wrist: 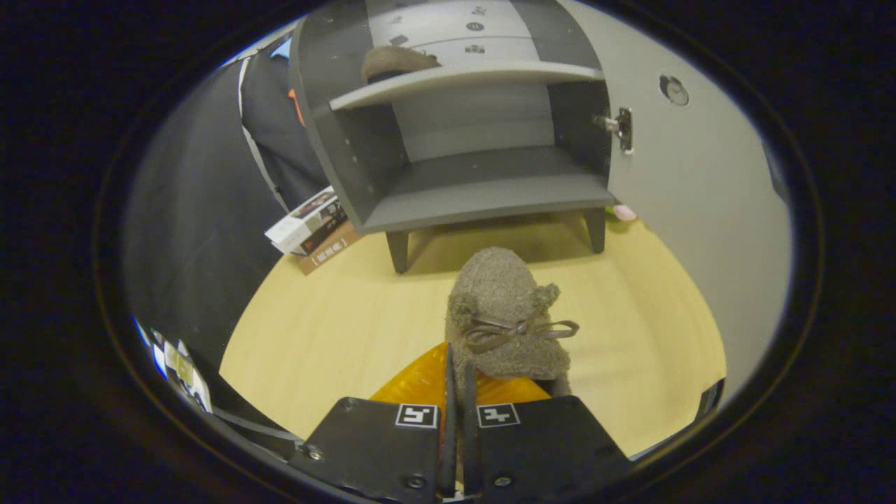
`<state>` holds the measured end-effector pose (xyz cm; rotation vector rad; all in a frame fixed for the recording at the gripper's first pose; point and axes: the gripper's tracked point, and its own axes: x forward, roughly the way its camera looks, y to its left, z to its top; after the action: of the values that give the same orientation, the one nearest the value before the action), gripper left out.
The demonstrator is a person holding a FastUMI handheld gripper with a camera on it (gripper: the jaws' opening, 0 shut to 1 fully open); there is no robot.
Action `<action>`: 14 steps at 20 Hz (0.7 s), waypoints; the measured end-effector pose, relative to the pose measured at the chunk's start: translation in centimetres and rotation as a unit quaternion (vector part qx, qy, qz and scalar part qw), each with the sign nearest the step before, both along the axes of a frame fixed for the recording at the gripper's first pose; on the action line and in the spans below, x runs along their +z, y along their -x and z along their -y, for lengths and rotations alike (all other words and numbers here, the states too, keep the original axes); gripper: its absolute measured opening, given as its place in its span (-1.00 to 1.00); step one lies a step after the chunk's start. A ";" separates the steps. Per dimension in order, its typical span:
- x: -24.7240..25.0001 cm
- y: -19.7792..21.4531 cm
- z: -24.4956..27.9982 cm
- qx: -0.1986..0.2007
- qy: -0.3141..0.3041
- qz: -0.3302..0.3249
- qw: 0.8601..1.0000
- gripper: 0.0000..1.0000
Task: Open the shoe cabinet door, grab the shoes and put them into the shoe cabinet, then close the shoe cabinet door.
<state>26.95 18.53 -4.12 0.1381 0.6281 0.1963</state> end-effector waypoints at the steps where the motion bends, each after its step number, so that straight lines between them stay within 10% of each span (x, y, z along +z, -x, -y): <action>1: 1.9 0.0 0.1 0.000 0.002 0.017 1.000 -0.85; 14: 27.5 -9.3 1.4 -0.006 0.076 0.233 0.969 -0.85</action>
<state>36.21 17.10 23.36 -0.0528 0.1714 0.1616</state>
